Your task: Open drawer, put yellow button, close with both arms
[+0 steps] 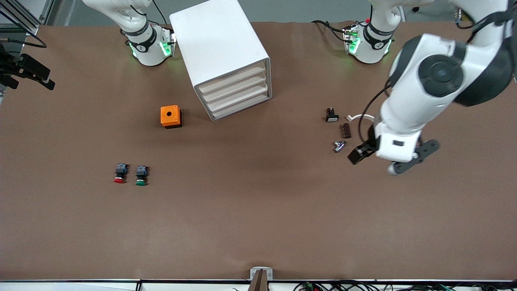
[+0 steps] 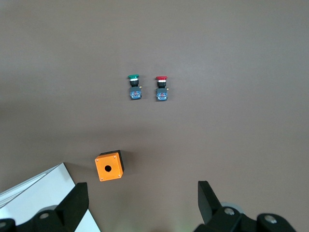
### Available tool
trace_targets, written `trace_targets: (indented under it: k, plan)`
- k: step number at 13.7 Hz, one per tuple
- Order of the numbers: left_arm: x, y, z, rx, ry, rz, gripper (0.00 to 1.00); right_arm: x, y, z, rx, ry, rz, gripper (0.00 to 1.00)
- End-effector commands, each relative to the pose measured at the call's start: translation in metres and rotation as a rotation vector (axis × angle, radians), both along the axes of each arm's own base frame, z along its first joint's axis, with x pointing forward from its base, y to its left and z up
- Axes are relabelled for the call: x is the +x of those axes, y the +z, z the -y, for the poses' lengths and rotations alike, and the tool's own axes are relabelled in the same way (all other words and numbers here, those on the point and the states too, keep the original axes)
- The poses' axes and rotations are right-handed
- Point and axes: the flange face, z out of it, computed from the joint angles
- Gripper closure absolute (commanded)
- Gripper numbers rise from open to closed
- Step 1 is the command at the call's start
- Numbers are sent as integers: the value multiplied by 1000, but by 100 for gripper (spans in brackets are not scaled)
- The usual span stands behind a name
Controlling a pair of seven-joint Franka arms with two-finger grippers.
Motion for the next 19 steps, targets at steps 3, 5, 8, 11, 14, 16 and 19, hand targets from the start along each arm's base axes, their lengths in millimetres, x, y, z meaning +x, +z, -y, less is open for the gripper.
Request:
trace_targets:
  k: [3,5,8,11,14,16,19]
  plan:
    - [-23,53,-61,55,-95,-18,0,2,5,3,-18,7,7,0]
    - [-21,57,-91,51,-49,-41,0,2,5,3,-18,7,7,0]
    - [-20,75,-115,-26,-27,-49,0,3,4,2,-20,8,5,0]
    - [-27,73,-121,-32,-104,-102,0,2,5,2,-20,8,8,0]
    - [-39,91,-125,-29,-165,-95,0,3,4,2,-20,8,6,0]
    - [-44,91,-123,-18,-243,-123,0,2,5,2,-20,8,8,0]
    - [-56,107,-123,-14,-341,-103,0,2,5,2,-21,8,8,0]
